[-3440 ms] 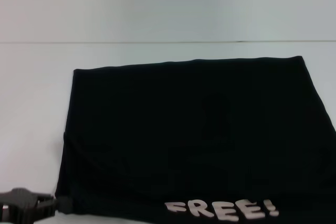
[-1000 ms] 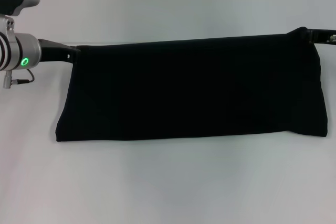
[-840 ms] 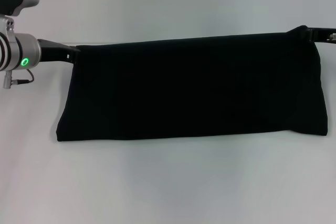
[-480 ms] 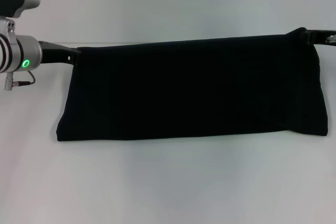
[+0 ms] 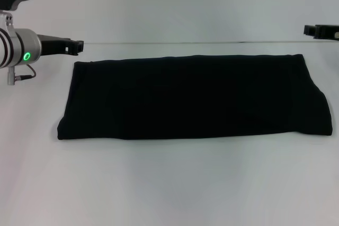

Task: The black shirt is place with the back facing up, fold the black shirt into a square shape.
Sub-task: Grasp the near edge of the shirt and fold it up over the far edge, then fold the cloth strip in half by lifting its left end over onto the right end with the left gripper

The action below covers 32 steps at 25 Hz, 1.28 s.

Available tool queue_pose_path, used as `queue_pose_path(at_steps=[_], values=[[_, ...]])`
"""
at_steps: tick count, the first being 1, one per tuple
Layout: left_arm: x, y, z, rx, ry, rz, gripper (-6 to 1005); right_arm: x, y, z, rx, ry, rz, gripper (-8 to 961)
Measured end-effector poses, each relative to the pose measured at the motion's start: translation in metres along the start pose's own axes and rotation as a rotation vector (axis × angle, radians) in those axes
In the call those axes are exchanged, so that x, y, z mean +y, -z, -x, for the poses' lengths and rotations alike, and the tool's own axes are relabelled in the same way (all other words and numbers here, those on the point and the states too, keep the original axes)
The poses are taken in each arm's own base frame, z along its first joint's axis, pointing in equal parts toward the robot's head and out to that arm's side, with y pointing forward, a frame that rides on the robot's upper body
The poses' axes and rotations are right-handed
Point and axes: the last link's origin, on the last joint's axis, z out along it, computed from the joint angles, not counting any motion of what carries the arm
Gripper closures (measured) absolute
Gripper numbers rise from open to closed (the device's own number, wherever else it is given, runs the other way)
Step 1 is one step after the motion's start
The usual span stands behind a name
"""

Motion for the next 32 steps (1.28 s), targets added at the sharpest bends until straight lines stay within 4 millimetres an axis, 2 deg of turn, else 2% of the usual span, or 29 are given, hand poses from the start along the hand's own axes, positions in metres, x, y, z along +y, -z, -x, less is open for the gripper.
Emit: queue_pose_path(at_steps=[2,3,5,8,11,13,17,22,27,32], values=[[-0.001,0.000,-0.002,0.009,0.010,-0.008,781,-0.004,0.002,0.004,-0.011,0.001,-0.013,756],[-0.001,0.000,-0.003,0.013,0.016,-0.009,700,-0.007,0.003,0.006,-0.016,0.000,-0.018,678],[-0.001,0.001,-0.005,0.021,0.027,0.000,606,-0.011,0.006,0.010,-0.022,-0.005,-0.017,521],[-0.001,0.009,-0.006,0.008,0.047,0.052,466,-0.016,0.015,0.012,-0.003,-0.038,0.038,400],[0.003,0.026,-0.002,-0.038,0.046,0.165,337,-0.020,0.027,0.008,0.032,-0.085,0.116,280],[0.008,0.039,0.005,-0.070,0.033,0.235,251,-0.021,0.038,0.002,0.067,-0.120,0.180,280],[0.016,0.060,0.026,-0.112,0.013,0.314,228,-0.023,0.056,-0.018,0.139,-0.167,0.270,281],[0.009,0.081,0.056,-0.144,0.037,0.308,200,-0.029,0.074,-0.043,0.189,-0.218,0.337,281],[-0.004,0.092,0.086,-0.155,0.094,0.282,188,-0.039,0.082,-0.052,0.185,-0.262,0.334,282],[-0.007,0.094,0.103,-0.166,0.102,0.285,199,-0.038,0.082,-0.058,0.200,-0.265,0.331,283]])
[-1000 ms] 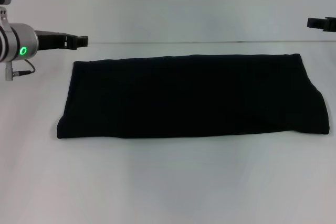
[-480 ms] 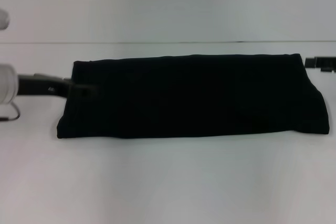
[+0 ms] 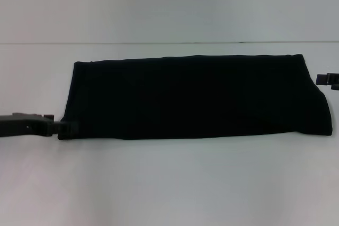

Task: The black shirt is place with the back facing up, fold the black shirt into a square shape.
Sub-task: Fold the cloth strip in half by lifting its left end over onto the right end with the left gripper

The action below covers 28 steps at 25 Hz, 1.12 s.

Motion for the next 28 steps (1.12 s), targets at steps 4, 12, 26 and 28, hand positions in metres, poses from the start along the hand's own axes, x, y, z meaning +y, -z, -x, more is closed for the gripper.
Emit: queue_pose_path(at_steps=[4,12,26,28], values=[[-0.002,-0.007,0.008,-0.021,0.011,0.005,214,0.002,-0.002,0.001,0.000,0.000,0.005,283],[-0.005,-0.013,0.013,-0.025,0.021,-0.009,243,0.003,-0.002,0.003,-0.002,0.006,0.004,284],[-0.004,-0.012,0.011,-0.037,-0.002,0.014,294,0.000,-0.001,0.002,-0.004,0.002,-0.006,286],[-0.005,-0.012,0.010,-0.035,-0.003,0.011,331,-0.001,0.000,0.001,-0.002,0.001,-0.008,287]])
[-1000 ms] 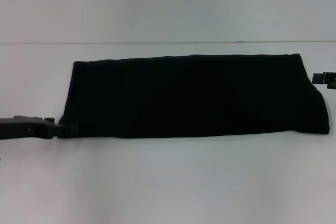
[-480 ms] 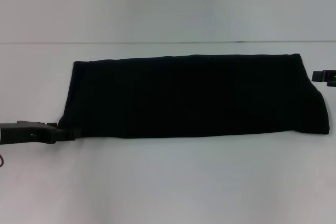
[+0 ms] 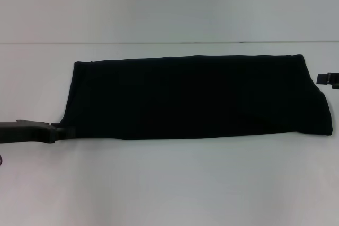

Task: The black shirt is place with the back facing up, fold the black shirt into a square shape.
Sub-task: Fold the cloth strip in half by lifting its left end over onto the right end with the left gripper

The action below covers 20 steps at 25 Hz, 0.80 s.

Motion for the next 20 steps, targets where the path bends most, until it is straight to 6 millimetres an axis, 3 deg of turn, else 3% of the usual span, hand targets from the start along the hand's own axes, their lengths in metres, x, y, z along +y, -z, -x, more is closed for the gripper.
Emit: queue_pose_path(at_steps=[5,8,20], values=[[-0.001,0.000,-0.001,0.001,-0.005,-0.007,495,-0.002,0.000,-0.004,0.020,0.003,-0.009,288],[0.000,-0.001,-0.002,0.001,-0.007,-0.006,729,-0.004,0.001,-0.008,0.055,0.001,-0.028,289],[0.001,-0.002,-0.002,-0.002,-0.009,-0.002,976,-0.013,-0.008,-0.023,0.116,-0.042,-0.100,295]])
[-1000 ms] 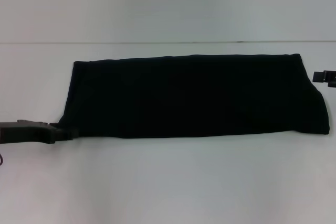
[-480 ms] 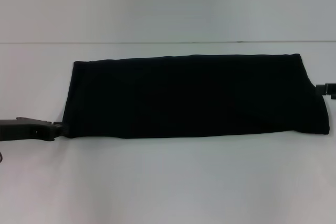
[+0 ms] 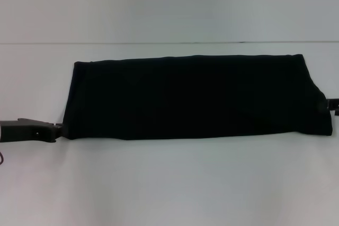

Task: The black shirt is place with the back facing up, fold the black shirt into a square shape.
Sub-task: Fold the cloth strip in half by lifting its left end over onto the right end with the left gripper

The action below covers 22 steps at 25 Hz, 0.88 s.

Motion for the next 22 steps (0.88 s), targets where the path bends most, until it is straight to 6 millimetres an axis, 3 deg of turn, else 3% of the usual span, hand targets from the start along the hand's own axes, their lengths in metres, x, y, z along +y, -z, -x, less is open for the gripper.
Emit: queue_pose_path(at_steps=[12,22], values=[[0.001,-0.003,-0.004,-0.002,-0.001,0.012,984,0.006,-0.014,-0.005,0.007,-0.012,0.007,304],[0.001,-0.002,-0.006,0.002,0.000,0.011,966,0.006,-0.014,-0.004,0.004,-0.001,0.004,712]])
